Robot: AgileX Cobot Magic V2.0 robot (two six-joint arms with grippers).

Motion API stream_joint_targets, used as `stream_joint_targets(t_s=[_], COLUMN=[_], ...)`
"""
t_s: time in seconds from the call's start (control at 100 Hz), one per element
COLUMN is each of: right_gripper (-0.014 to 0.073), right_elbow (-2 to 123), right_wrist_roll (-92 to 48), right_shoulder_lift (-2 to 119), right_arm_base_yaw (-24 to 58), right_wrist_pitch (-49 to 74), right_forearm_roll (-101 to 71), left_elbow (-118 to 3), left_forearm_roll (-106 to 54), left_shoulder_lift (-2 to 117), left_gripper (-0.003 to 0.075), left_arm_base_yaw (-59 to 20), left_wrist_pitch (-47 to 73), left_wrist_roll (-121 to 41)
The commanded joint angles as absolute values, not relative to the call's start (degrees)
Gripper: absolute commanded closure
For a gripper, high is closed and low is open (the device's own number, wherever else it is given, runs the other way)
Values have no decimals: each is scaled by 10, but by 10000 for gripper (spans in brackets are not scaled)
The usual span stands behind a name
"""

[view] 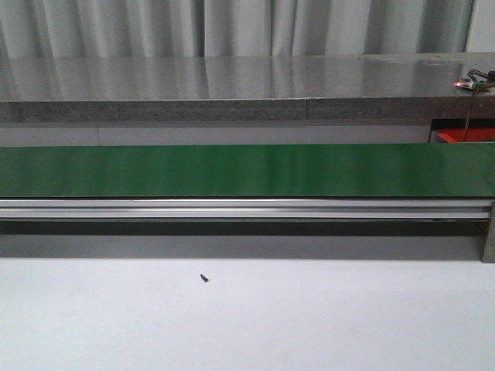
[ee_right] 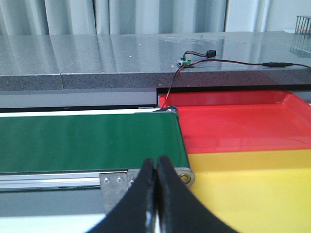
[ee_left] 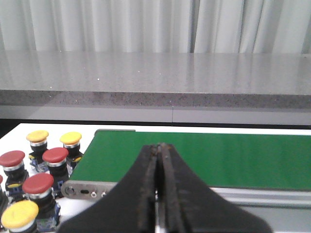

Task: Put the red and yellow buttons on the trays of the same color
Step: 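Move the left gripper down toward the buttons beside the belt end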

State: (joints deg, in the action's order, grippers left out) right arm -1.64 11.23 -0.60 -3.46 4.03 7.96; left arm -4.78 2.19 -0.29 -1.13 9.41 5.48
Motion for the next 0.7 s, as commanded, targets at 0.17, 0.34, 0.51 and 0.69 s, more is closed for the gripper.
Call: stream_joint_targets(t_s=[0.17, 0.34, 0.51, 0.69], right_gripper=[660, 660, 660, 660], right_elbow=[-6, -6, -6, -6], right_wrist_roll=[112, 112, 112, 112], right_shoulder_lift=[-16, -16, -16, -16], right_arm_base_yaw=[-33, -33, -33, -33], right_wrist_pitch=[-7, -7, -7, -7], right_forearm_roll=[82, 82, 82, 82], left_elbow=[-256, -366, -452, -502], left_forearm_roll=[23, 39, 48, 64], left_shoulder_lift=[111, 214, 308, 388], left_gripper=[740, 739, 739, 739], left_arm_base_yaw=[-4, -4, -4, -4], left_wrist_pitch=[225, 328, 382, 385], left_wrist_roll=[54, 54, 67, 106])
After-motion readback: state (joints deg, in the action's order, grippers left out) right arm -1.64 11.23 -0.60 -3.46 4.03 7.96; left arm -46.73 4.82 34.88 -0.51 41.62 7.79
